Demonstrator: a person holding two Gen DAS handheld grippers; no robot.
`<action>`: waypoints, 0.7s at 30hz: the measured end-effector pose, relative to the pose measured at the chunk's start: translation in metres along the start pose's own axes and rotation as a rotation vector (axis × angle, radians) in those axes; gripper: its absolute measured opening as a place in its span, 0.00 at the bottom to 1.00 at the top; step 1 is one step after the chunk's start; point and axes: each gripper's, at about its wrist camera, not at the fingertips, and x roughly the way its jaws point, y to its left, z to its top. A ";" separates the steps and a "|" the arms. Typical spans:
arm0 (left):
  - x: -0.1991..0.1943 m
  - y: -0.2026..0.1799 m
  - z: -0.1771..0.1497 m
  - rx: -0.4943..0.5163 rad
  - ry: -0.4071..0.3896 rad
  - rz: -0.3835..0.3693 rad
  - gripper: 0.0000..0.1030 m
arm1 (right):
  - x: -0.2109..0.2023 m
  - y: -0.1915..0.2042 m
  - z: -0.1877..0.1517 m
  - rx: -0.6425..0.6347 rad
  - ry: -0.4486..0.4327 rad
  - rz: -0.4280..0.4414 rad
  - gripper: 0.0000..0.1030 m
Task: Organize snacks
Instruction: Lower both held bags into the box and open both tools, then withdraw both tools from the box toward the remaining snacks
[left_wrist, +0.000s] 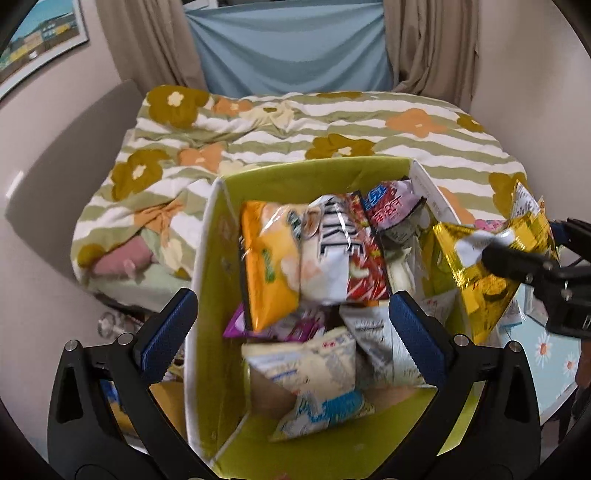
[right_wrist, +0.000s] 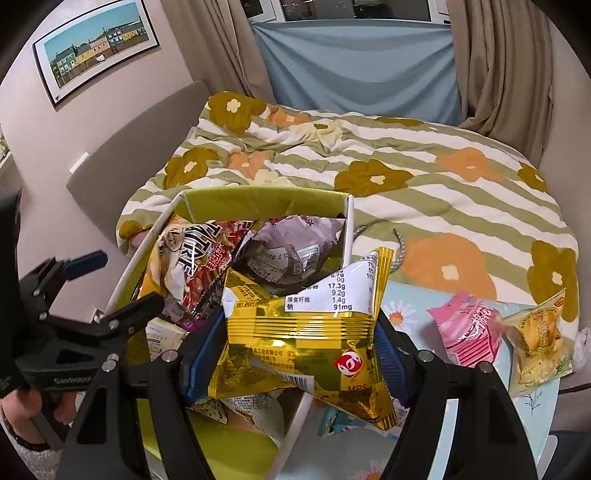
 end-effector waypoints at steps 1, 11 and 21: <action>-0.004 0.003 -0.004 -0.018 0.005 0.007 1.00 | -0.001 0.001 0.000 -0.006 -0.001 0.004 0.69; -0.023 0.028 -0.020 -0.132 0.001 0.036 1.00 | 0.003 0.033 0.007 -0.132 0.035 0.097 0.72; -0.016 0.025 -0.034 -0.131 0.038 0.039 1.00 | 0.011 0.032 -0.005 -0.125 -0.010 0.102 1.00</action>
